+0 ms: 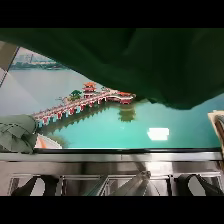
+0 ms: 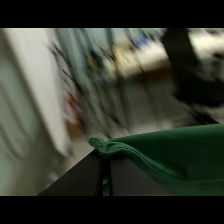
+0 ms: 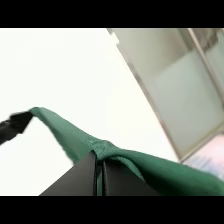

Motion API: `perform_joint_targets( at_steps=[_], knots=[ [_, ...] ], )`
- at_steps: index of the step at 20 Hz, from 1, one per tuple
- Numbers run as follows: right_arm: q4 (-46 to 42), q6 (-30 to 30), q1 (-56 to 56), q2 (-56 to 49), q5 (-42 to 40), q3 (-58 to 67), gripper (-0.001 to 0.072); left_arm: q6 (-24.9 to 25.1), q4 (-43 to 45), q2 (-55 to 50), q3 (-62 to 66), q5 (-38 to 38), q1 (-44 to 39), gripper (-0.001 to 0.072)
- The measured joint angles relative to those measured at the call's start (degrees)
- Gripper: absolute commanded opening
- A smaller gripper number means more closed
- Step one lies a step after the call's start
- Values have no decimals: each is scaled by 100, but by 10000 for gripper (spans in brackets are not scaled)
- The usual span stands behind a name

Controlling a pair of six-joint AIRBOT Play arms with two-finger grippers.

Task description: Fold the shirts.

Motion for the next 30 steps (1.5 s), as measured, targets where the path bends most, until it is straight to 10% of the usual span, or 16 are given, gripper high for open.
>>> perform_joint_targets(
  at_steps=[13, 14, 15, 16, 19, 23, 30],
  knots=[
    [-3681, 610, 1867, -1296, -1801, -560, 27, 916, -765, -2647, -1196, -857, -1222, 31],
    [-3904, 525, 2085, -1762, -2194, -623, 208, 1023, -763, -3069, -1276, -813, -1318, 150],
    [-3989, 452, 2227, -2177, -2531, -643, 416, 1150, -767, -3630, -1287, -750, -1419, 420],
    [-3998, 385, 2334, -2651, -2865, -608, 411, 1228, -776, -4124, -1204, -704, -1480, 701],
    [-3974, 286, 2328, -3840, -3257, -267, 295, 1130, -752, -5602, -479, -866, -1543, 711],
    [-4006, 247, 1696, -4419, -2393, 92, 306, 334, -706, -6638, 570, -1759, -1263, 545],
    [-6282, 848, 328, -4492, -125, -315, 383, -765, -396, -6196, -876, -3480, -752, 545]
  ],
)
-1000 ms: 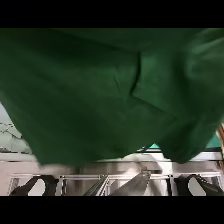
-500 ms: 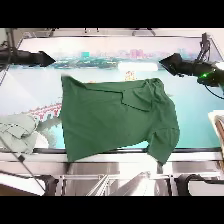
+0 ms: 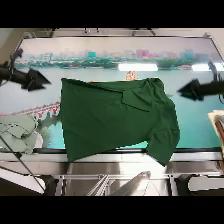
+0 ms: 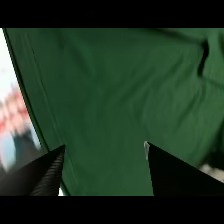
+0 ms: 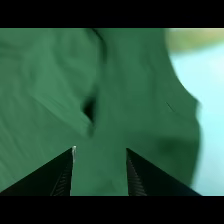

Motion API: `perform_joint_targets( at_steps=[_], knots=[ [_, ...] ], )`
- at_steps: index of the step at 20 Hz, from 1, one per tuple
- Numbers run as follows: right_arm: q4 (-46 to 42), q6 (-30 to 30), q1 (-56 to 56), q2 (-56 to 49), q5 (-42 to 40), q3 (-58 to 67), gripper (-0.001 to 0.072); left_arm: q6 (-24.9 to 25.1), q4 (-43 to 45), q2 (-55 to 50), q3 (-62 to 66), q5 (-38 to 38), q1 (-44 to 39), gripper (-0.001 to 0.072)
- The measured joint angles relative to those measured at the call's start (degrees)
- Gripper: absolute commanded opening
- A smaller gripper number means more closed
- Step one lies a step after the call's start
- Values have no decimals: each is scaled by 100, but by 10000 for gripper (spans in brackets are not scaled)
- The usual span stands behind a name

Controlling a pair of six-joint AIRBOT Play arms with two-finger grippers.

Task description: Fold the shirts.

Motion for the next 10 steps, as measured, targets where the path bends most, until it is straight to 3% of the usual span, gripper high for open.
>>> perform_joint_targets(
  at_steps=[4, 10],
  knots=[
    [-807, 142, -817, 96, 330, -741, 383, -256, 837, 1093, -2247, 101, 184, 545],
    [-1126, 57, -1340, 210, 70, -1915, 383, -415, 1220, 1982, -4647, 634, 90, 545]
  ],
)
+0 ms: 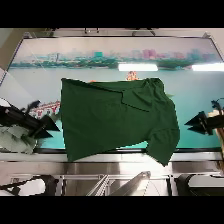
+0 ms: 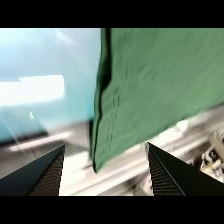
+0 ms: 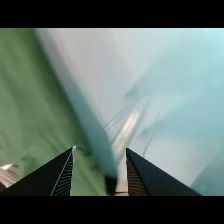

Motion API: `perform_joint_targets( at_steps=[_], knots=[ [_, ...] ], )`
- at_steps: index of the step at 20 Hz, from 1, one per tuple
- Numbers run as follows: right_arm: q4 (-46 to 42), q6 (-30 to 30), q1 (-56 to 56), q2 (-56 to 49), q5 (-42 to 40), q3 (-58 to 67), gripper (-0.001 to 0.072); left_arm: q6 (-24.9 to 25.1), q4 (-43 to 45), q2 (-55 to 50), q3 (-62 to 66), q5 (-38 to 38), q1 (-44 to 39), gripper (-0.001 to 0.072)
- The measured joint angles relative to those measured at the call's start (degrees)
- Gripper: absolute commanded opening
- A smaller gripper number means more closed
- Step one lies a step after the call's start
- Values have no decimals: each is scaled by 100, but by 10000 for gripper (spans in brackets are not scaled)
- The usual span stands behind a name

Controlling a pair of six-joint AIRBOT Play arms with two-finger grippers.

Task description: Fold the shirts.

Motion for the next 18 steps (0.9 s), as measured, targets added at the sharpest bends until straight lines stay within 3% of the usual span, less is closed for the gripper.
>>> perform_joint_targets(
  at_steps=[10, 11, 12, 15, 16, 17, 18],
  knots=[
    [675, -382, 1327, 26, -881, -614, 383, -568, 9, 127, -1167, 708, -1281, 545],
    [697, -398, 1453, 26, -935, -621, 383, -608, -26, 61, -1180, 702, -1397, 459],
    [728, -400, 1574, 24, -970, -625, 383, -632, -26, -24, -1187, 673, -1493, 428],
    [761, -415, 1792, 24, -1029, -634, 383, -706, 22, -264, -1084, 529, -1729, 425],
    [763, -415, 1832, 24, -1045, -636, 372, -726, 48, -317, -1027, 476, -1805, 298],
    [767, -415, 1858, 24, -1060, -638, 234, -730, 111, -354, -968, 470, -1880, 13],
    [758, -417, 1878, 22, -1095, -643, 73, -708, 149, -385, -914, 546, -1934, 21]
  ],
)
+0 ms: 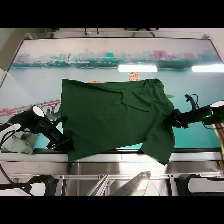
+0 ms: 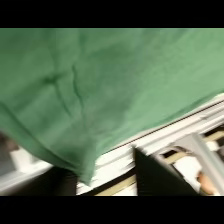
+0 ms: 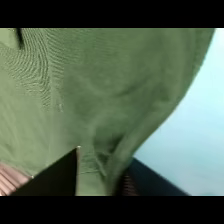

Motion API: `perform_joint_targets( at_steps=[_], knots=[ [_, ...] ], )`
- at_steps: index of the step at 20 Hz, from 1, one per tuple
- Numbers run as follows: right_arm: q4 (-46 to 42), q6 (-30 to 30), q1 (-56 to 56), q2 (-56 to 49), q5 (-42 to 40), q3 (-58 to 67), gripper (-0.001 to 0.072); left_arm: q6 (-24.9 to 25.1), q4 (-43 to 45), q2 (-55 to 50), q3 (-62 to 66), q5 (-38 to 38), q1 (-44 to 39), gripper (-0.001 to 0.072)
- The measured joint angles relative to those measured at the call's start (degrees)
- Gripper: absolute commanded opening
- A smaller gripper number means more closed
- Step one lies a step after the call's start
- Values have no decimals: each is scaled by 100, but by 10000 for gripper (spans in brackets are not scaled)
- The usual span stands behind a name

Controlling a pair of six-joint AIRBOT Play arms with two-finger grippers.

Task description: Fold the shirts.

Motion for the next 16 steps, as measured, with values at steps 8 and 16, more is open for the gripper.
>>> perform_joint_targets(
  at_steps=[8, 16],
  knots=[
    [367, 0, -105, 496, 778, 420, 20, 372, -597, 1038, 1152, 125, 356, 23],
    [3486, -92, -1152, 2855, 1869, 1499, 21, 1410, -3939, 3088, 3005, -1060, 2511, 24]
  ],
)
